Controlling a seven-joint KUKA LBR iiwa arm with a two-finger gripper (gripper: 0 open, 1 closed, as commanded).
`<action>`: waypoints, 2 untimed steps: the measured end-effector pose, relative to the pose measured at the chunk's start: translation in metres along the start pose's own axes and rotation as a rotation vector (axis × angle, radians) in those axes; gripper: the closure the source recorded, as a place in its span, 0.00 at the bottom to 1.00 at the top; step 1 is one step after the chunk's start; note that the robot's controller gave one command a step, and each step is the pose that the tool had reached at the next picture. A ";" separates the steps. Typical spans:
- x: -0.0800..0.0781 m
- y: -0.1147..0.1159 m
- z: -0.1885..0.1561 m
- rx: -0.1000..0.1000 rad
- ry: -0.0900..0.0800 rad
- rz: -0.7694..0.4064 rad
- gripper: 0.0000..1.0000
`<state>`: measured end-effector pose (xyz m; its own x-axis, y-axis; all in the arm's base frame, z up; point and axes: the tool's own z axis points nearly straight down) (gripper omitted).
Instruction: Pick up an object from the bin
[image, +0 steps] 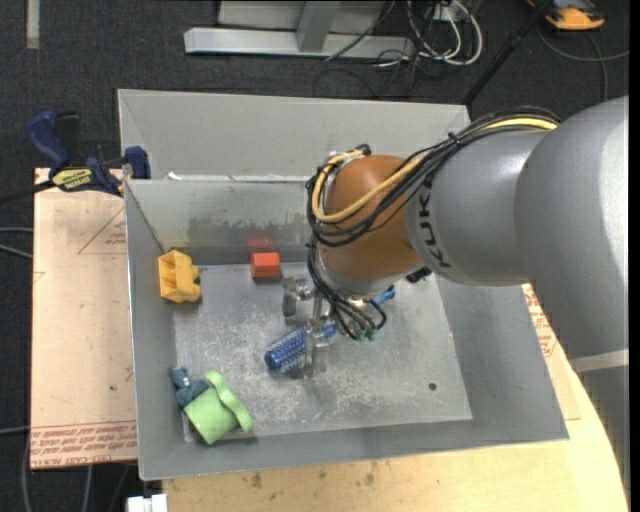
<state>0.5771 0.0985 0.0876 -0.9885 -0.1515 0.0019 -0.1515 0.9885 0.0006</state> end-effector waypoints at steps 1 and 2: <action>0.000 0.000 -0.003 -0.001 -0.002 0.001 1.00; -0.032 -0.018 -0.114 0.000 -0.013 0.036 1.00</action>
Offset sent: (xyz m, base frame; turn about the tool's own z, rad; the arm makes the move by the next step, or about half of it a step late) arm 0.0000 0.0000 0.0000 0.0000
